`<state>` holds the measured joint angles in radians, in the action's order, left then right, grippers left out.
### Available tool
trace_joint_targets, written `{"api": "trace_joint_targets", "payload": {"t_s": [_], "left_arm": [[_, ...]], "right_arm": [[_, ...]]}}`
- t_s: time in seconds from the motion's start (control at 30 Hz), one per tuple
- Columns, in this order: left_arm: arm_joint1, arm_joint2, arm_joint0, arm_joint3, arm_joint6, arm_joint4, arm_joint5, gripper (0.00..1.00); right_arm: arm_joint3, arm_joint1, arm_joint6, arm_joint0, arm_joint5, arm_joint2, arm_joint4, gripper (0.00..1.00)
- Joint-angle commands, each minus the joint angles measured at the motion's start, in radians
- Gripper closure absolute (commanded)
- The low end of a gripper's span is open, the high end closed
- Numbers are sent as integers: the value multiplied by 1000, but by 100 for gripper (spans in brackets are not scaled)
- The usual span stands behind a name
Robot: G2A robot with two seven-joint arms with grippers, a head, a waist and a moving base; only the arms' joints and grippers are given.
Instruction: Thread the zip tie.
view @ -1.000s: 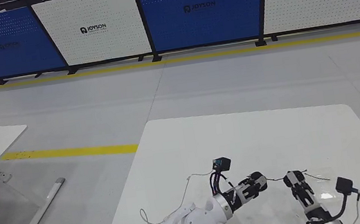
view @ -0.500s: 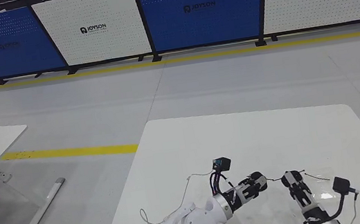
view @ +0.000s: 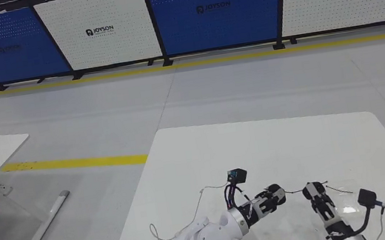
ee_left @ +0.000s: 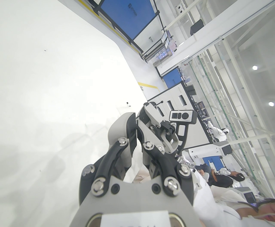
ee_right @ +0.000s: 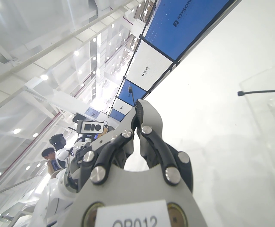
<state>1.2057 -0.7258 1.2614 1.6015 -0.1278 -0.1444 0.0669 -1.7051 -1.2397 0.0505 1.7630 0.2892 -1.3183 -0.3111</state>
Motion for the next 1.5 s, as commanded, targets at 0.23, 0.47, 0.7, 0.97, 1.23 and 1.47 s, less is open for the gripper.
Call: {"api": "trace_joint_targets", "payload": {"t_s": [0.23,0.47,0.7,0.97,1.23,1.47], "left_arm": [[0,0,0,0,0,0,0,100],[0,0,0,0,0,0,0,100],[0,0,0,0,0,0,0,100],[0,0,0,0,0,0,0,100],[0,0,0,0,0,0,0,100],[0,0,0,0,0,0,0,100]], "right_arm": [[2,-3,-8,-5,-3,6,-7,100],[3,-4,-23,-7,-1,7,-9,100],[3,-6,-33,-8,0,15,-18,100],[4,-7,-47,-8,6,13,-2,100],[13,-8,-52,-13,3,7,24,100],[13,-8,-52,-13,3,7,24,100]]}}
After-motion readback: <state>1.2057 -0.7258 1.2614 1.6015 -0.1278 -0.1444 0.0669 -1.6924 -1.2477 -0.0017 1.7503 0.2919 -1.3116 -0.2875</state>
